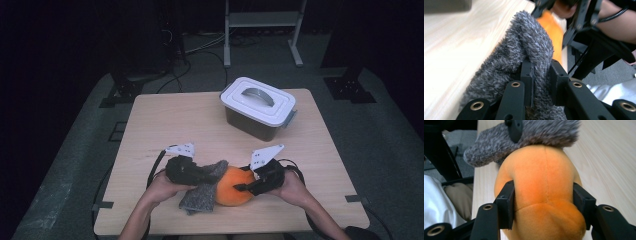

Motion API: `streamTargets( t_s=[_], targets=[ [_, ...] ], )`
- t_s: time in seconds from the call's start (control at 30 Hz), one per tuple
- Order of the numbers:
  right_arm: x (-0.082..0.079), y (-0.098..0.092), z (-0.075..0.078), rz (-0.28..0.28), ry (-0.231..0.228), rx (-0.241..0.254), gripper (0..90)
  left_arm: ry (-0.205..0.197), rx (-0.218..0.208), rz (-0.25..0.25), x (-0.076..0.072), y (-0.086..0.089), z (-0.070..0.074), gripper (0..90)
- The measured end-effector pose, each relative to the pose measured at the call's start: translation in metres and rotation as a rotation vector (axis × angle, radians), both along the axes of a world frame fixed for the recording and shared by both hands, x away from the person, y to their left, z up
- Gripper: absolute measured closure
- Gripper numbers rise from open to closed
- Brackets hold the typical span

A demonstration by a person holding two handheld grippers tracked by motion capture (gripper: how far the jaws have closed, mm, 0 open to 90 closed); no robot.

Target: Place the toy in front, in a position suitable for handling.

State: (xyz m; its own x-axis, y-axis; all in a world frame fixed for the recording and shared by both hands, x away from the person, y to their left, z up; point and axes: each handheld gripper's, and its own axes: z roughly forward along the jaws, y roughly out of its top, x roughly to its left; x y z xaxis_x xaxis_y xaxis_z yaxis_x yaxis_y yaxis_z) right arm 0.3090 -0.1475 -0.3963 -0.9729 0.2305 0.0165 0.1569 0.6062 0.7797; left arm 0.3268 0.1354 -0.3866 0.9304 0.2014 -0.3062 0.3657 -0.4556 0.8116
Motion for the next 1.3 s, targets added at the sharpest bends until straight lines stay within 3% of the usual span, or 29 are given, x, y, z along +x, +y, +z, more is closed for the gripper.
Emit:
streamTargets(
  t_s=[0.13,0.2,0.27,0.4,0.57,0.7,0.87,1.0,1.1,1.17,1.23,1.3],
  targets=[
    [0.001,0.003,-0.005,0.036,0.015,0.043,44.5,-0.003,-0.003,-0.005,-0.001,0.001,0.003,76.0],
    [0.001,0.004,-0.009,0.059,-0.005,0.001,43.3,0.009,0.019,0.003,0.002,0.002,-0.003,76.0],
    [0.001,0.000,-0.012,0.066,0.000,0.013,41.8,0.032,-0.003,0.006,0.004,0.004,-0.008,76.1],
    [0.003,-0.015,-0.017,0.050,0.009,0.025,38.7,0.033,0.005,0.015,0.006,0.007,-0.012,76.0],
    [0.009,-0.034,-0.024,-0.004,0.075,0.056,31.6,0.062,-0.016,0.000,0.007,0.002,-0.018,75.9],
    [0.004,-0.029,-0.014,-0.056,0.065,-0.007,21.7,0.065,-0.023,-0.006,0.006,-0.003,-0.017,75.9],
    [-0.006,-0.017,-0.005,-0.044,0.011,-0.058,19.4,0.057,-0.019,-0.016,0.003,-0.009,-0.015,75.9],
    [-0.008,-0.004,-0.002,-0.023,-0.001,-0.075,16.9,0.051,-0.016,-0.028,0.001,-0.013,-0.015,76.0],
    [-0.009,0.007,-0.003,-0.009,0.000,-0.093,21.0,0.049,-0.006,-0.030,0.001,-0.014,-0.015,76.0],
    [-0.008,0.011,-0.002,0.009,-0.013,-0.107,35.2,0.045,0.002,-0.023,0.002,-0.011,-0.014,75.9],
    [-0.006,0.010,0.000,0.021,-0.006,-0.073,43.4,0.039,-0.005,-0.013,0.002,-0.006,-0.011,75.9],
    [-0.003,0.009,0.001,0.029,0.002,-0.024,45.3,0.030,-0.027,-0.008,0.002,-0.003,-0.004,75.9]
  ],
)
